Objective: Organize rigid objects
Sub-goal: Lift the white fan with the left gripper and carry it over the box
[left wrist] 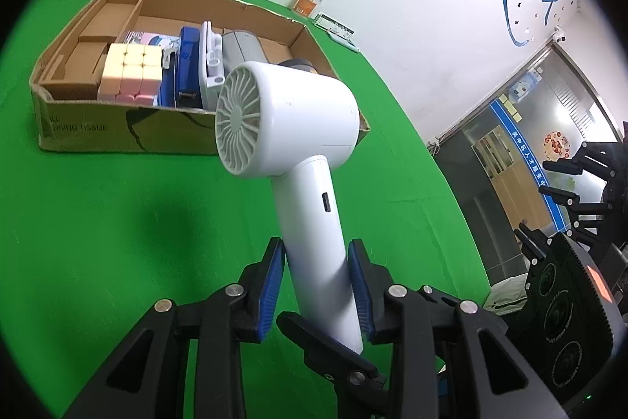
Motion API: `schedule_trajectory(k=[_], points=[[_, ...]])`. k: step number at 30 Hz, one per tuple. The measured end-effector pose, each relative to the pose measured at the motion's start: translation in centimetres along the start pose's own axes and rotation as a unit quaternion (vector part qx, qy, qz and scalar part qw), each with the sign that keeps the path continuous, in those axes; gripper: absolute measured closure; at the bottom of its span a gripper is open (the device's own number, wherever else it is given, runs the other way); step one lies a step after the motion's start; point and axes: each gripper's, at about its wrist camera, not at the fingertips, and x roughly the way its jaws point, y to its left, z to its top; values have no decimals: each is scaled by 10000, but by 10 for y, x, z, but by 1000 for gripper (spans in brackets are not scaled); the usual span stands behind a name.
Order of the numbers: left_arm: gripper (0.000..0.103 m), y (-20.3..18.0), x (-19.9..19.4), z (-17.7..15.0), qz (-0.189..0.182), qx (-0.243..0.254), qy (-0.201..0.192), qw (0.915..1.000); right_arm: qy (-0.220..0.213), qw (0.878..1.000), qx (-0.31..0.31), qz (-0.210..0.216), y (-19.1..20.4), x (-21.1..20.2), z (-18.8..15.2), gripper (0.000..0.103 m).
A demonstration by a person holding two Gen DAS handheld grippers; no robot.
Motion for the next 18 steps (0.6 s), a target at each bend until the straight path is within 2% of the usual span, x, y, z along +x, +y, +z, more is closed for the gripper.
schedule_trajectory(k=[18], points=[[71,6,-12,30,51,107,-232,9997,-234,9996,-95,93,-1,14,49,74]])
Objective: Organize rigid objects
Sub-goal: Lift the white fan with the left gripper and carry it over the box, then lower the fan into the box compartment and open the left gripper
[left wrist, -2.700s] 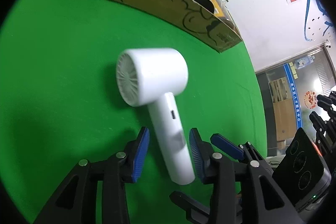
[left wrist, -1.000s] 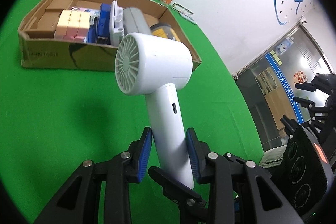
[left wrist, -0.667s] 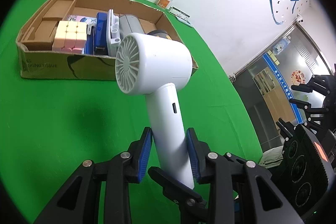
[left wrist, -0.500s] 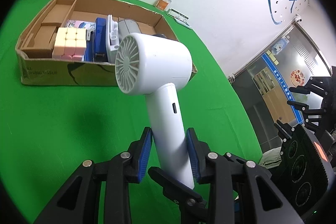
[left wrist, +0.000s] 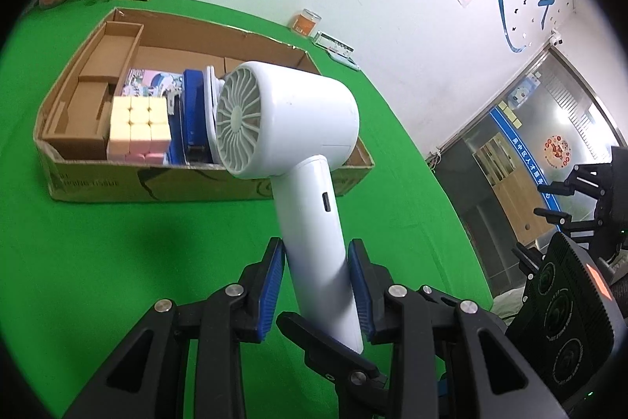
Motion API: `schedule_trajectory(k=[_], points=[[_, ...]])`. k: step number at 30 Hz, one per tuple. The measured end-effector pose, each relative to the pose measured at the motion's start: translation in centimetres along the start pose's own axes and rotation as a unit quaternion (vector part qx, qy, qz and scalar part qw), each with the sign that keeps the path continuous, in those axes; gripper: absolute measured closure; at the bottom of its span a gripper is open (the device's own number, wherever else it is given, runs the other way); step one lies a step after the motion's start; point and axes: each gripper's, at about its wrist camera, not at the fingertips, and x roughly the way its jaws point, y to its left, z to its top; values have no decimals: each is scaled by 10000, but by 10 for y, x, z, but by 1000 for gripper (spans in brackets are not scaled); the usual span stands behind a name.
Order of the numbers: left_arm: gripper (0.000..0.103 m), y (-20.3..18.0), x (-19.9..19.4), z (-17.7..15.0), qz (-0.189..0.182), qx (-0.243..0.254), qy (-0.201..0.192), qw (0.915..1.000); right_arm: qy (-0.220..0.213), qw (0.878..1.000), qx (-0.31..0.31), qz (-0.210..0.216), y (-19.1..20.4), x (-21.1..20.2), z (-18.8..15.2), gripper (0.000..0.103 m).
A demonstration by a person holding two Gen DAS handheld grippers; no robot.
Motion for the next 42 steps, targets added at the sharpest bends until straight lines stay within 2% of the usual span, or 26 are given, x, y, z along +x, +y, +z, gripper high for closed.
schedule_trajectory(k=[12,20,26,34,38,42], points=[[71,19,-11,35,134,-6,-137,9998,-190,9996,-31,194,5,24,37,74],[71,47,-17,67,291,-102,-171,9994,-188,9989,-59,427,17,63,75,74],[71,74,-11,106,359,-190,-36,9992,-103,9981,101,598,20,100,110,74],[71,106,14,146,386,-315,428,9978,437,9926,689,898,1,157,151,73],[71,126,13,155,584,-360,575,9960,712,9864,872,1194,5,189,165,72],[71,160,15,160,673,-727,716,9925,989,9790,1056,1436,14,223,170,72]])
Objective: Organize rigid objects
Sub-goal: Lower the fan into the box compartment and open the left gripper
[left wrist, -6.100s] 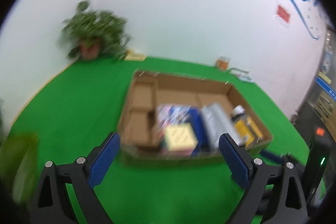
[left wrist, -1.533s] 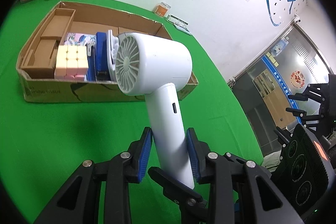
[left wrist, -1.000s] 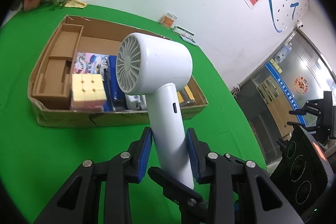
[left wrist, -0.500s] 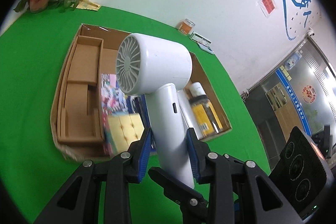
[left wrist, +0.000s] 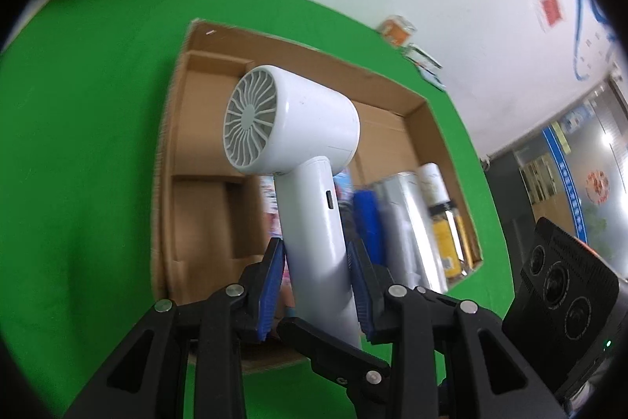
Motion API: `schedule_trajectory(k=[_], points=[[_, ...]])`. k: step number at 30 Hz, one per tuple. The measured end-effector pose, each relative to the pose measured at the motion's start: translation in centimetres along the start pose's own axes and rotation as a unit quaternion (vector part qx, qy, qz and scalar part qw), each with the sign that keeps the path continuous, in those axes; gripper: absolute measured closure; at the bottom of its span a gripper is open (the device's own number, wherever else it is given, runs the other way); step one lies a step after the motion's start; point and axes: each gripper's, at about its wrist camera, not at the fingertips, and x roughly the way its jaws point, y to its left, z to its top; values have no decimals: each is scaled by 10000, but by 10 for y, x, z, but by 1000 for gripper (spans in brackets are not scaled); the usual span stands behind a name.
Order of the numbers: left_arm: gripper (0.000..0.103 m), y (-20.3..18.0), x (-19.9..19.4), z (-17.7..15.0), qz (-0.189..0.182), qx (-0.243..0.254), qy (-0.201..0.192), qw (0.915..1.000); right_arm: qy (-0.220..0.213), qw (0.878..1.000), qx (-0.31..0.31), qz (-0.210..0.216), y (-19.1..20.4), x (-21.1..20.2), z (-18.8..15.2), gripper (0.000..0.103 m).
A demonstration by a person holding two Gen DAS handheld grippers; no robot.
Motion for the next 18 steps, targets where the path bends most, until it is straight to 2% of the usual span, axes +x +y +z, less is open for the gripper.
schedule_trajectory(k=[4,7,8,9,11,12,13,14,15,17,18], points=[[71,23,12,6,46,-271,115,9996,300,9993,201,63,-2,32,8,72],[71,34,15,6,100,-506,158,9985,365,9990,189,169,-2,39,8,68],[71,35,11,7,202,-520,53,9984,320,9993,153,110,-2,36,6,62],[71,33,1,5,390,-461,-249,9979,247,9996,100,25,-1,31,4,58],[69,21,-21,-2,664,-251,-721,9949,-24,9999,-101,-109,1,11,-1,42],[61,10,-35,-9,886,-96,-1024,9907,-218,9988,-274,-335,5,-3,-9,33],[52,-2,-49,-19,1164,71,-1389,9834,-407,9969,-394,-551,6,-16,-14,15],[30,-13,-61,-31,1400,221,-1742,9745,-742,9915,-571,-905,9,-34,-26,9],[14,-29,-75,-49,1663,417,-2241,9594,-976,9858,-694,-1175,10,-48,-36,9],[12,-58,-92,-87,1894,838,-2969,9322,-1316,9749,-835,-1588,7,-77,-61,6],[10,-66,-94,-99,1940,980,-3109,9253,-1468,9694,-837,-1778,1,-92,-75,4]])
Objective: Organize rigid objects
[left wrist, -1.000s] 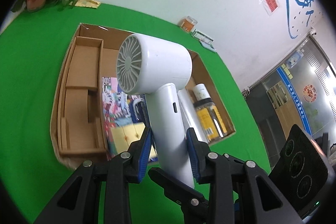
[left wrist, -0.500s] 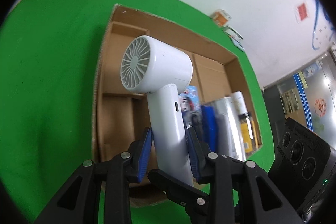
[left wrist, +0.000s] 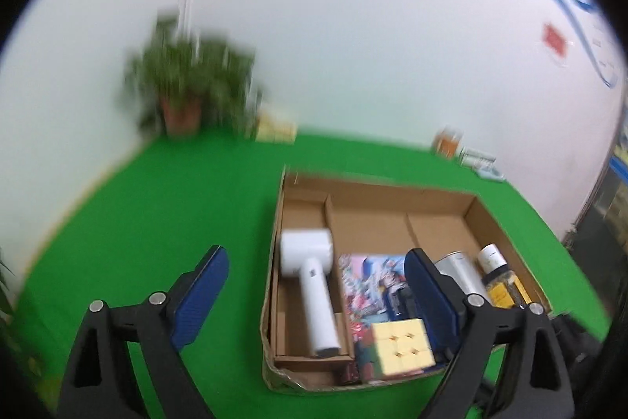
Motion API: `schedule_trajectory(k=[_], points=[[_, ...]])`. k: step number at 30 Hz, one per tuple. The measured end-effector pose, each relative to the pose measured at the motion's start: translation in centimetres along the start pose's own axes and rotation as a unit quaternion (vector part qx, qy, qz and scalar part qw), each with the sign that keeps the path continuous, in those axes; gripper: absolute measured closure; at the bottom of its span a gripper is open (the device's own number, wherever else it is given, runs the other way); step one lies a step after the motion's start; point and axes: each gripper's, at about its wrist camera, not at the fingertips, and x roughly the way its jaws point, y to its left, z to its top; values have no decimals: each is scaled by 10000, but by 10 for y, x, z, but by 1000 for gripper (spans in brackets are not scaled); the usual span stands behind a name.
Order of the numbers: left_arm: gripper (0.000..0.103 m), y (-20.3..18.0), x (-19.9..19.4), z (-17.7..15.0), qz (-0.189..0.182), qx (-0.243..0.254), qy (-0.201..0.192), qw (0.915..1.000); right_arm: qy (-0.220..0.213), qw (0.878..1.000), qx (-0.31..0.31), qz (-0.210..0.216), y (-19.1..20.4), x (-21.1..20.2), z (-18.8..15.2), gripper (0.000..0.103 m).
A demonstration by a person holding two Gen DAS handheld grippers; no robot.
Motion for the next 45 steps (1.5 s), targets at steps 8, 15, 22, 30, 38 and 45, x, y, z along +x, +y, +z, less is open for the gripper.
schedule_trajectory(k=[8,15,22,30,38,45], points=[[4,-83,-62,-58,80,369,-361,9986,-87,9926,382,-1151,-66,-66,-57,1],[4,-103,-75,-72,35,108,-99,9999,-184,9917,445,-1190,-85,-110,-85,1],[4,-119,-90,-83,121,160,-13,9998,-250,9922,455,-1133,-89,-138,-93,1],[4,-121,-95,-87,250,139,81,9996,-357,9924,325,-1130,-81,-149,-96,1],[4,-122,-93,-91,237,117,217,9994,-439,9918,225,-1176,-77,-153,-95,1],[4,-124,-93,-91,268,191,191,9993,-441,9912,213,-1228,-77,-154,-94,1]])
